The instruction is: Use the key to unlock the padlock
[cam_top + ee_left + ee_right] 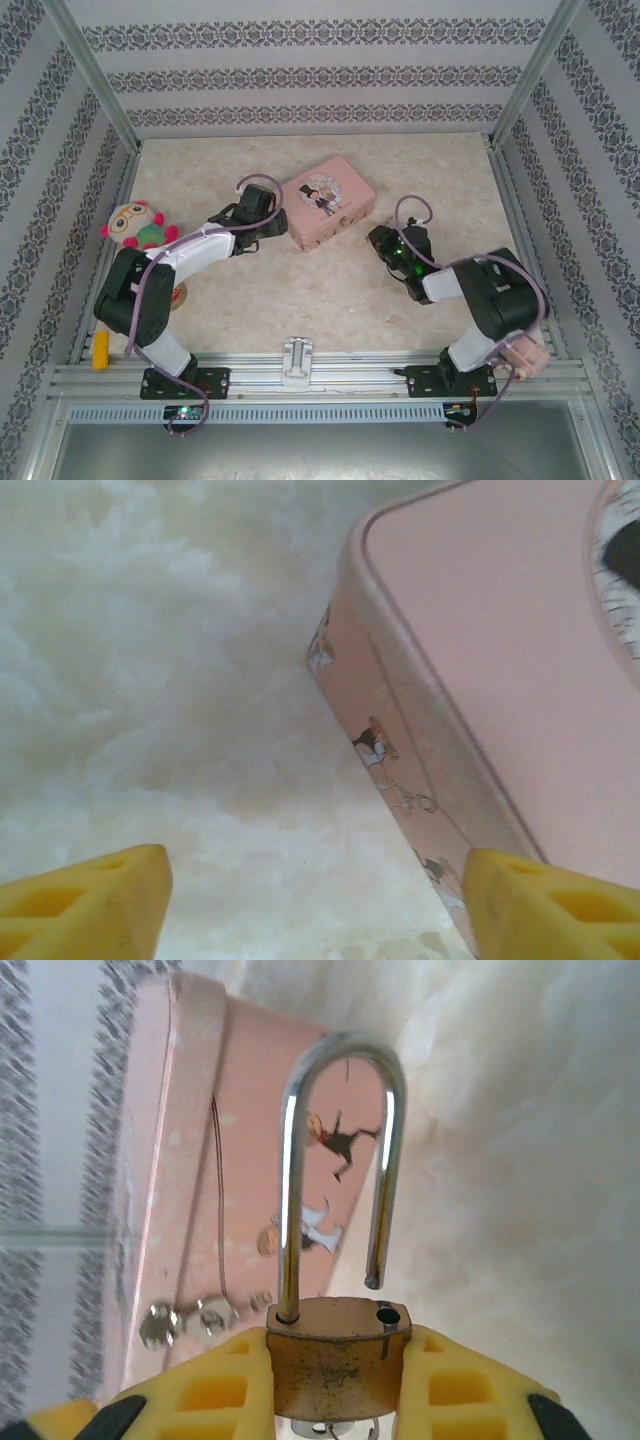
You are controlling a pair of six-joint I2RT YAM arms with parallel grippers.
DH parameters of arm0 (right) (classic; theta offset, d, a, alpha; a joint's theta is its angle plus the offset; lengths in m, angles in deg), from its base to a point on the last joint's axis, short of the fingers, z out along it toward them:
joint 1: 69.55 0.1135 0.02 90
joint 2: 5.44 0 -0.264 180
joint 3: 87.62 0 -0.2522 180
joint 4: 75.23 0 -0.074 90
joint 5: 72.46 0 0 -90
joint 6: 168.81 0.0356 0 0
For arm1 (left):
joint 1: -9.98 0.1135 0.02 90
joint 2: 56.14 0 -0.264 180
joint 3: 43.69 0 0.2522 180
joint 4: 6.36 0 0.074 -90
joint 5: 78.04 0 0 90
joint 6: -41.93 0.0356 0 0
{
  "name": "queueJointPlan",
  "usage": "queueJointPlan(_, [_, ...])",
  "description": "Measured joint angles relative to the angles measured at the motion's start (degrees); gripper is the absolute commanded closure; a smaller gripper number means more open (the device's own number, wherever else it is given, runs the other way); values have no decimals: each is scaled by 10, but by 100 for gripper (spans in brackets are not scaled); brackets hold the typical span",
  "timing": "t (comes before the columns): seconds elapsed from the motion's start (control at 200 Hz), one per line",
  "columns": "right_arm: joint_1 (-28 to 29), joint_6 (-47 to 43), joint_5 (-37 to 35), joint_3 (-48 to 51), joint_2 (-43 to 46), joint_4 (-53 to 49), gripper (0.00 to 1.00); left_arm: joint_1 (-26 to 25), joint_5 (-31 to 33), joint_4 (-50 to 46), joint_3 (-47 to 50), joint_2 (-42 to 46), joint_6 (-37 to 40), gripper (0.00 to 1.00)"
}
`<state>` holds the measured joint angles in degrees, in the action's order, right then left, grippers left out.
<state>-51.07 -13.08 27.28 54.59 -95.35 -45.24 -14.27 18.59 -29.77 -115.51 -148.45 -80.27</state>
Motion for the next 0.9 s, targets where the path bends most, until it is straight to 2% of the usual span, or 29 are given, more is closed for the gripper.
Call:
queueJointPlan(0.07, [0,-52,7,-29,54,-130,100,1,-5,0,2,20,-5,0])
queueJointPlan(0.225, [-5,-186,2,-127,132,-399,100,5,-20,0,5,56,-21,1])
queueJointPlan(0.405, [-26,-323,-1,-202,133,-593,100,8,-57,5,15,67,-52,1])
queueJointPlan(0.655, [-29,-456,17,-277,22,-723,100,8,-117,34,16,57,-89,1])
queueJointPlan(0.899, [-18,-521,21,-331,-58,-777,86,8,-142,56,31,51,-109,1])
